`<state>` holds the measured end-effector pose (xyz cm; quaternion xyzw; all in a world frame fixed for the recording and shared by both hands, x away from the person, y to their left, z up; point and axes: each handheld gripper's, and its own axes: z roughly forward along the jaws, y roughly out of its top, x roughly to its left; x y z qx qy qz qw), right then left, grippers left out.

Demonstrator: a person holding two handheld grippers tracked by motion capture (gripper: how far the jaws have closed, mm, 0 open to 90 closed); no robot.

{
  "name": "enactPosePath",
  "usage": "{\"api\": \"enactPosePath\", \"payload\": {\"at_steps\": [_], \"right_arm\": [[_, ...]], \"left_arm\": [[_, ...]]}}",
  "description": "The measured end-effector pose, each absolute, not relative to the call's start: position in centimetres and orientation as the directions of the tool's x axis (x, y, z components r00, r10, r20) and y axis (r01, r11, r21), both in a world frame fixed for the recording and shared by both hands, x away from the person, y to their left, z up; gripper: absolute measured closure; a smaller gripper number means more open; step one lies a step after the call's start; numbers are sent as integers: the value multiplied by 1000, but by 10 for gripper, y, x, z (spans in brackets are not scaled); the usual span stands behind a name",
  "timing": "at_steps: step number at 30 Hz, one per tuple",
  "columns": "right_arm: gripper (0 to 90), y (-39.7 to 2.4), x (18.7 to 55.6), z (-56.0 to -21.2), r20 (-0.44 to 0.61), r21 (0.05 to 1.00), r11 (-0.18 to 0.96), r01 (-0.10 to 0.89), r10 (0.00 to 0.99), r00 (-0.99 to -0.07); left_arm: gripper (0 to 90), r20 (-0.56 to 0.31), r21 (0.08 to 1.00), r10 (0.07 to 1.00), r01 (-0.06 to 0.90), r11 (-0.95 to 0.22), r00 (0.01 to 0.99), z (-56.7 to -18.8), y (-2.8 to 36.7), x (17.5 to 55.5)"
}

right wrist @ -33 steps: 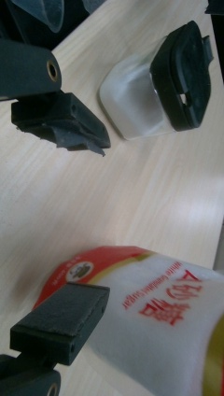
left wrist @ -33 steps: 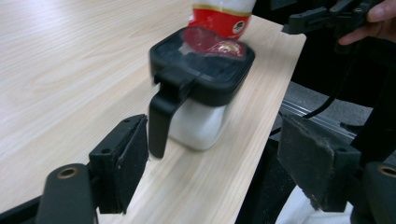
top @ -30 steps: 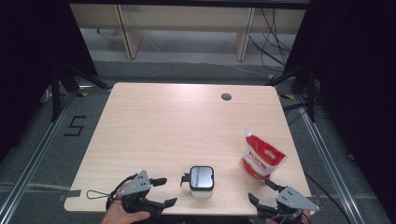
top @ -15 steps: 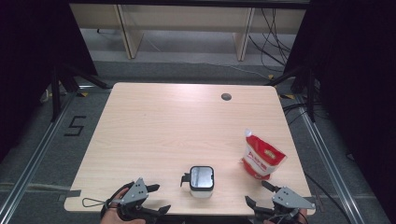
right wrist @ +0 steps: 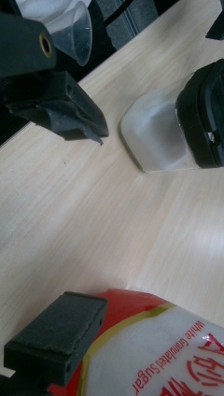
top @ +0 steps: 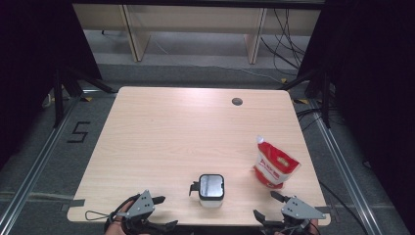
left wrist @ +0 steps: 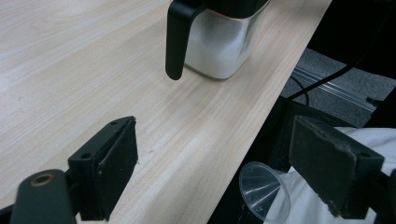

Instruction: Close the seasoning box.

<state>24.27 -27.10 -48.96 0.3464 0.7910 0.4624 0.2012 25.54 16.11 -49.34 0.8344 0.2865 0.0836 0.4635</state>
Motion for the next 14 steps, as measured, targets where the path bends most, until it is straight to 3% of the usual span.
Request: {"api": "enactPosePath", "payload": {"at_steps": [5,7,11,14], "right_arm": [[165,-270,243,-490,-19,866,351,357,736,-677],[165,-269,241,-491,12,853,338,398,749,-663],[165,-269,244,-493,-11,857,359,370,730,-683],[166,-269,243,-493,8,845,357,399,738,-675]], "left_arm": [[151,-118,828,548,387,-406,828,-494,163,258],[151,-121,830,546,386,-403,829,-494,162,258],[151,-117,832,545,382,-403,830,-494,162,258],[151,-143,820,560,415,-395,816,-496,161,258]]}}
